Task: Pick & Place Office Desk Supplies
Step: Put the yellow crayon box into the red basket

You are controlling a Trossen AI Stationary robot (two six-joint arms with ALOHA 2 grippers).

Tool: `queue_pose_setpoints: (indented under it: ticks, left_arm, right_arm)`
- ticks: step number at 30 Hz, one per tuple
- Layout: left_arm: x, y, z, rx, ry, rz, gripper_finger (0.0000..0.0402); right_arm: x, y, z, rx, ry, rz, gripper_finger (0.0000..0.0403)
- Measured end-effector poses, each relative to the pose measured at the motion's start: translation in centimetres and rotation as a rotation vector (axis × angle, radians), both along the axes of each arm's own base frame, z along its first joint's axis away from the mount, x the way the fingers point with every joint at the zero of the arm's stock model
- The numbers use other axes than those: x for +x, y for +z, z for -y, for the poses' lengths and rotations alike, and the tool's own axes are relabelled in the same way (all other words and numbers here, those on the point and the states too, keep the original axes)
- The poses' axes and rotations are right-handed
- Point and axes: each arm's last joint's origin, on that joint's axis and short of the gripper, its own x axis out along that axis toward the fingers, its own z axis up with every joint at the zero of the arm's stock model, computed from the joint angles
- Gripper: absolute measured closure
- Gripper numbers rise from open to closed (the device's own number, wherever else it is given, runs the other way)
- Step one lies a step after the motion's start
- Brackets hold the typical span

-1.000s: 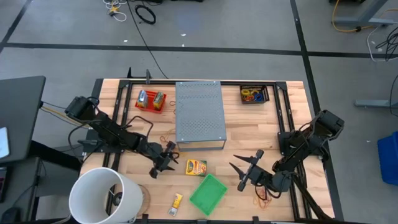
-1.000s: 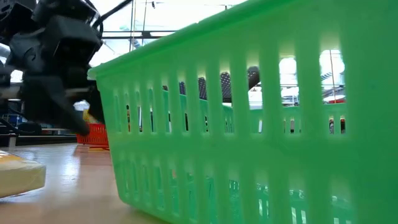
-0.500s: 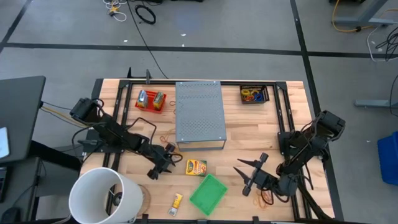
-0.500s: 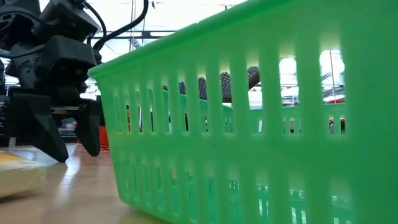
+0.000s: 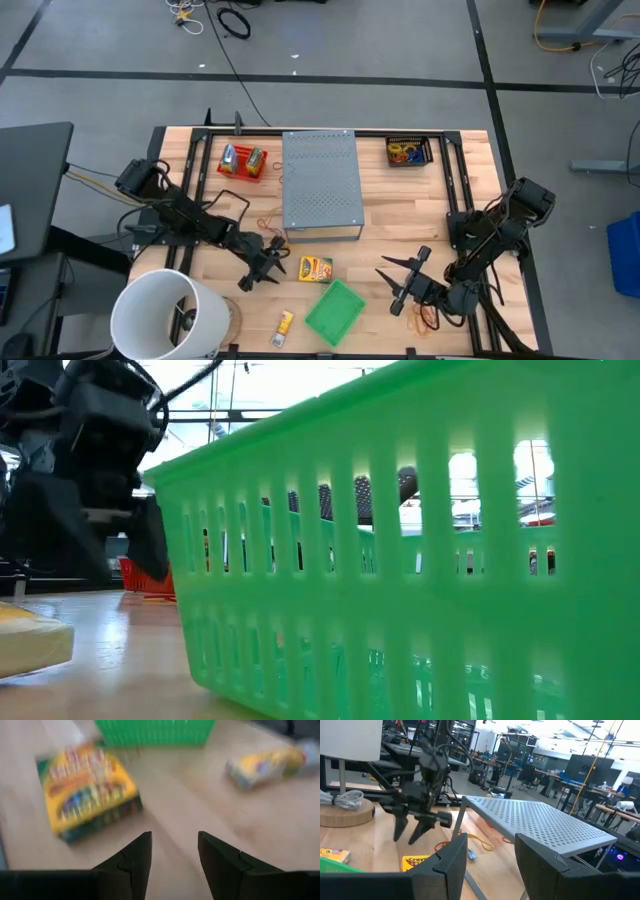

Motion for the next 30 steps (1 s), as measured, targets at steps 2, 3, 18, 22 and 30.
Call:
queue_pose_setpoints:
  ticks: [2,3,18,22,30]
  left_arm:
    - [0.2,0.3,0.1,-0.01,0.002,0.034,0.0234]
    - [0.3,0.5,0.1,-0.016,0.004,0.054,0.0234]
    - [1.8,4.7,0.0,0.015,0.144,0.557,0.0234]
    - [1.9,5.1,-0.3,0.1,0.233,0.612,0.0234]
    - [1.8,6.4,-0.1,0.023,0.174,0.735,0.0235]
  right_arm:
    - [0.0,0.0,0.0,0.0,0.0,0.0,0.0231]
    - [0.0,0.0,0.0,0.0,0.0,0.0,0.0231]
    - [0.0,0.0,0.0,-0.007,0.0,-0.004,0.0231]
    - [0.0,0.0,0.0,-0.009,-0.002,-0.005,0.0231]
    - [0.4,0.0,0.1,0.0,0.047,0.002,0.0231]
